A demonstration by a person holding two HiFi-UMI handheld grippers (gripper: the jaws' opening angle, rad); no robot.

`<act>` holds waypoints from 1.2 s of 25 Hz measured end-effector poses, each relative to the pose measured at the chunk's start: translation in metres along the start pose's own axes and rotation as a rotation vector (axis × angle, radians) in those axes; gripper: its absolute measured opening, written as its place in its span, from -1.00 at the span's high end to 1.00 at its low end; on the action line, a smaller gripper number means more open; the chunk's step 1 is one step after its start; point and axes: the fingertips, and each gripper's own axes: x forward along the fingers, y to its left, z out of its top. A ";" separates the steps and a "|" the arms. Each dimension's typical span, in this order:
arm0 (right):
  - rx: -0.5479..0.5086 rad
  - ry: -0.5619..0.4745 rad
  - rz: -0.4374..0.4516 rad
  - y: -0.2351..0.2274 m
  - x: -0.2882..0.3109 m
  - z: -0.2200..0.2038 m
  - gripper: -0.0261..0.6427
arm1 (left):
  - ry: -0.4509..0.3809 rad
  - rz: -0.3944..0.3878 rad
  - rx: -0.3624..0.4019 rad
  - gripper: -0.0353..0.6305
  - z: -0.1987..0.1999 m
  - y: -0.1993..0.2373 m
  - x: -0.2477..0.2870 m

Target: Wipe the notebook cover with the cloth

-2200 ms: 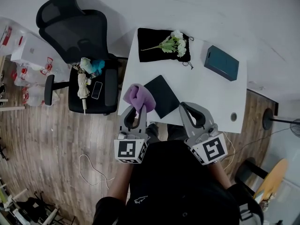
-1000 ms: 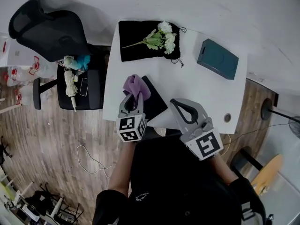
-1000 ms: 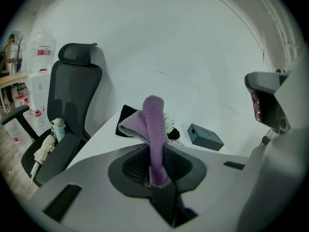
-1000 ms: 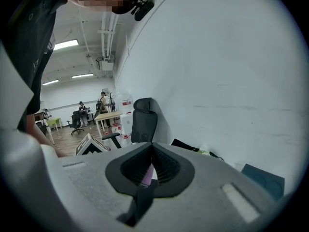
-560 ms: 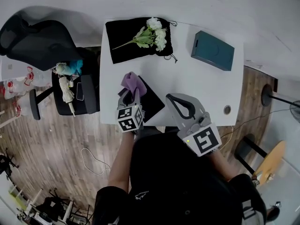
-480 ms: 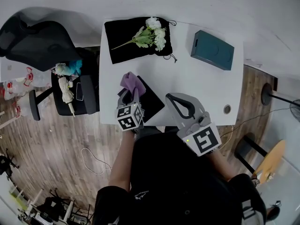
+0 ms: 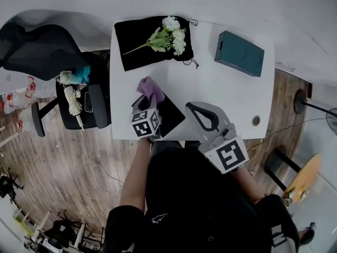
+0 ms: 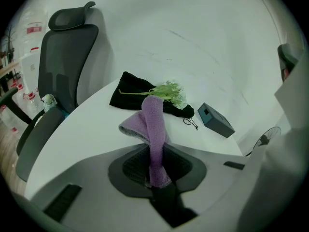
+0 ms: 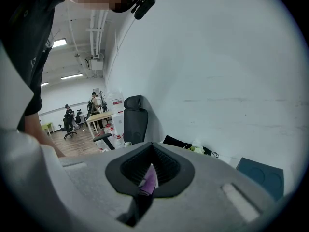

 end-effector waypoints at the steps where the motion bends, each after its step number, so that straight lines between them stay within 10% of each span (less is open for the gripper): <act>1: 0.000 0.000 0.000 -0.001 0.001 -0.001 0.91 | 0.004 0.005 -0.003 0.68 -0.001 0.001 0.002; 30: -0.054 0.018 0.065 0.024 0.006 -0.005 0.91 | 0.035 0.104 0.032 0.68 -0.012 0.016 0.000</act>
